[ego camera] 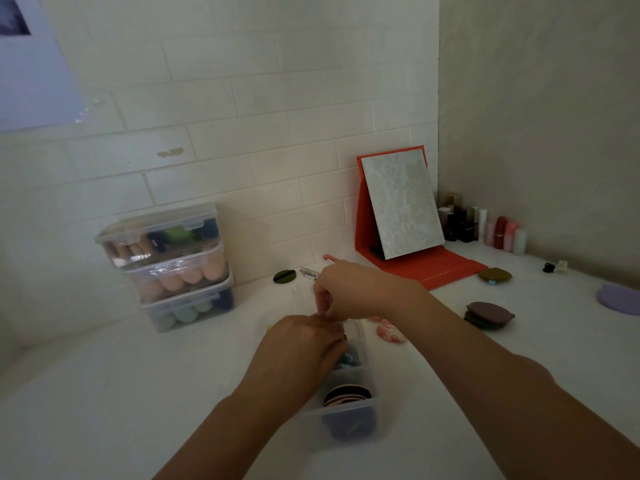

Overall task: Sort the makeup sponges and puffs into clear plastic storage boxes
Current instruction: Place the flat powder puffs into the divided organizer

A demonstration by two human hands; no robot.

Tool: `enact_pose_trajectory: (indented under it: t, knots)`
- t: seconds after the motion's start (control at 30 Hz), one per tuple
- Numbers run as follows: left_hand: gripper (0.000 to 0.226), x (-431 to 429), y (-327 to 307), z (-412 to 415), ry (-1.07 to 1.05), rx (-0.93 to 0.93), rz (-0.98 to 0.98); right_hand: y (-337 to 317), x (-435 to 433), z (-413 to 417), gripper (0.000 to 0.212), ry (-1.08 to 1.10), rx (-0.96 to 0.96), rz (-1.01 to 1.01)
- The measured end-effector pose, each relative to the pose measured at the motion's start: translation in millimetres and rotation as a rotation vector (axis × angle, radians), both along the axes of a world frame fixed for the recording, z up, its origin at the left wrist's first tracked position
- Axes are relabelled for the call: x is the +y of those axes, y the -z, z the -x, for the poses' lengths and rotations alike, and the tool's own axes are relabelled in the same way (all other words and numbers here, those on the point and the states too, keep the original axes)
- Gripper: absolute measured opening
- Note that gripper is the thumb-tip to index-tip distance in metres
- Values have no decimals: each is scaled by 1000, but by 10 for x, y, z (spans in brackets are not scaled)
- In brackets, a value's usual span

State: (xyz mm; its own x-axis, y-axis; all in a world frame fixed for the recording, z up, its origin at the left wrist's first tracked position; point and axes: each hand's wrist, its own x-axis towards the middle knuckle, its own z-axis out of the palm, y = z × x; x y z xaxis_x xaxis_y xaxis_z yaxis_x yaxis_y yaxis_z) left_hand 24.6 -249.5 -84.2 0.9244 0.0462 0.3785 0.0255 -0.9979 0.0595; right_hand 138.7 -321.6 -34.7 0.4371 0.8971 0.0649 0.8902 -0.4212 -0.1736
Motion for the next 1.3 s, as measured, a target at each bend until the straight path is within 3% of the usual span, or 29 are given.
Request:
enact_pose_trajectory:
  t: [0.2,0.33,0.5,0.83,1.3]
  knots:
    - [32,-3,1,-16,11,64,34,47,10,-29,27,9,-50,40]
    - [34,-9,1,-4,-34,30,51,27,10,-43,21,1,-114,69]
    - [33,3,-2,13,-21,7,23,45,31,-46,28,-6,-94,152]
    - [34,12,28,-10,11,55,113,53,27,-76,25,-5,-106,159]
    - [34,19,18,-29,41,84,64,53,34,-104,25,6,-71,169]
